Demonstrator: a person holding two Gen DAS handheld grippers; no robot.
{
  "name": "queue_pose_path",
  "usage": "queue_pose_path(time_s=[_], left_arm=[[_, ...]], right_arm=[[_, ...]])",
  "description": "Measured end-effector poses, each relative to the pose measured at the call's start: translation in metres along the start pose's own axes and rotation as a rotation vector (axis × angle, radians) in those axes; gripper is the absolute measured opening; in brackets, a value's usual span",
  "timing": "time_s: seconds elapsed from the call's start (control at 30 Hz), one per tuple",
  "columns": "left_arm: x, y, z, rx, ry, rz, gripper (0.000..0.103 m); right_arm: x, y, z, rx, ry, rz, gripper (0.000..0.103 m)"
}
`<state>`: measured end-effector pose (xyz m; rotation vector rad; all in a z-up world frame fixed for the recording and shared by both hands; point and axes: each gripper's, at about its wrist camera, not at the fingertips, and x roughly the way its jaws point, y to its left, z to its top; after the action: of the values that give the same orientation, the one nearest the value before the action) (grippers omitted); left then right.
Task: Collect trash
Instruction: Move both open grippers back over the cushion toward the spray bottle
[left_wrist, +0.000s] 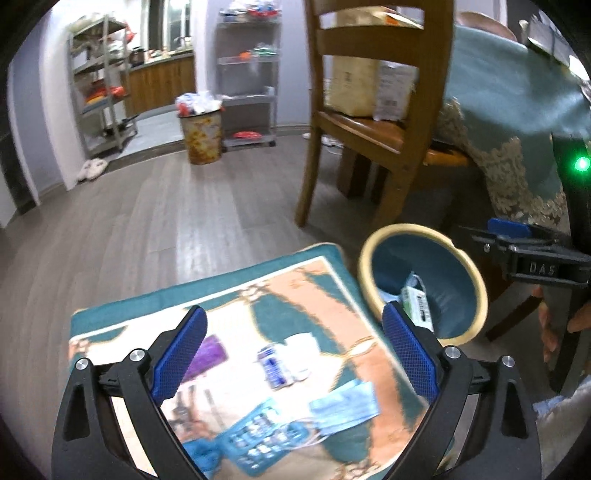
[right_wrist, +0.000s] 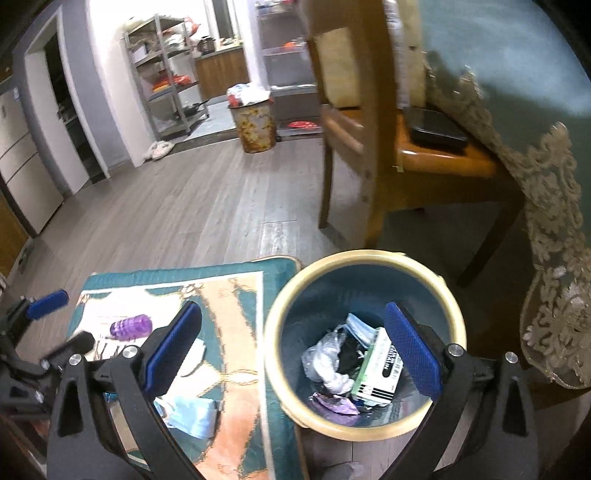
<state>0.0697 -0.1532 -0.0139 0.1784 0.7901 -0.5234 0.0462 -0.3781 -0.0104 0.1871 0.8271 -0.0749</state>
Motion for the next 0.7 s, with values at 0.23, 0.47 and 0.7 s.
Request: queue_pose_path(time_s=[0.23,0.47,0.7], left_arm=[[-0.022,0.045,-0.013,-0.066,-0.002,0.060,0.095],[-0.040,0.085,-0.028,-0.111,0.002,0.114,0.095],[-0.053,0.123,-0.045,-0.168,0.009,0.161,0.095]], right_arm=[[0.010,0.035,-0.003,-0.036,0.021,0.035,0.097],[0.029,0.067,-0.014,-0.052,0.072,0.082,0.097],[0.057,0.103,-0.032,-0.102,0.141,0.076,0.097]])
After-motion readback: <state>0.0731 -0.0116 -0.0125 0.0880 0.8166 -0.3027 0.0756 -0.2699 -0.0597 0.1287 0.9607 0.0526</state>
